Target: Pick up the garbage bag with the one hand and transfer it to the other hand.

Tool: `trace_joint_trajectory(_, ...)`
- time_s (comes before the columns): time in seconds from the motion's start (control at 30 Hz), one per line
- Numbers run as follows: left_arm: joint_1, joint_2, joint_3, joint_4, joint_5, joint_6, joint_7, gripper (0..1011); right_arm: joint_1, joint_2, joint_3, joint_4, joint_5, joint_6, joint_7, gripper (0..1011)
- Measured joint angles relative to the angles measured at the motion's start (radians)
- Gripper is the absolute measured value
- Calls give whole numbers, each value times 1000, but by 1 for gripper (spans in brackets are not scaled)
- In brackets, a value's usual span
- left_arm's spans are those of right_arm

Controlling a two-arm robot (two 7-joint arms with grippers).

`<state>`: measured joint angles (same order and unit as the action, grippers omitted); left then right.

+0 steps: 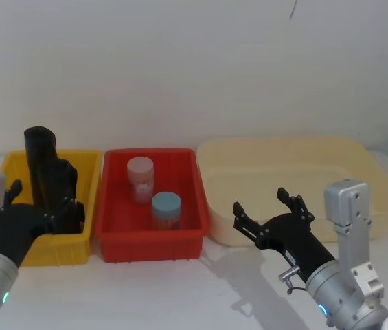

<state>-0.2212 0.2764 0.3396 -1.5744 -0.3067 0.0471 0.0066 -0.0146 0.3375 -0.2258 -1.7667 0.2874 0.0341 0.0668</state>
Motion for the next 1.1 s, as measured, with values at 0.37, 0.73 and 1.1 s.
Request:
trace_joint_trajectory(0.37,-58,-27,8,80,-7,2,-47,1000,0,0,0,0,0,0,0,1000)
trace_joint_trajectory(0.73,-101,-47,9,145,-10,-3,-80,885,0,0,0,0,0,0,0,1000)
trace_joint_trajectory(1.1,-131,-58,6,179,-10,-4,-107,564,0,0,0,0,0,0,0,1000)
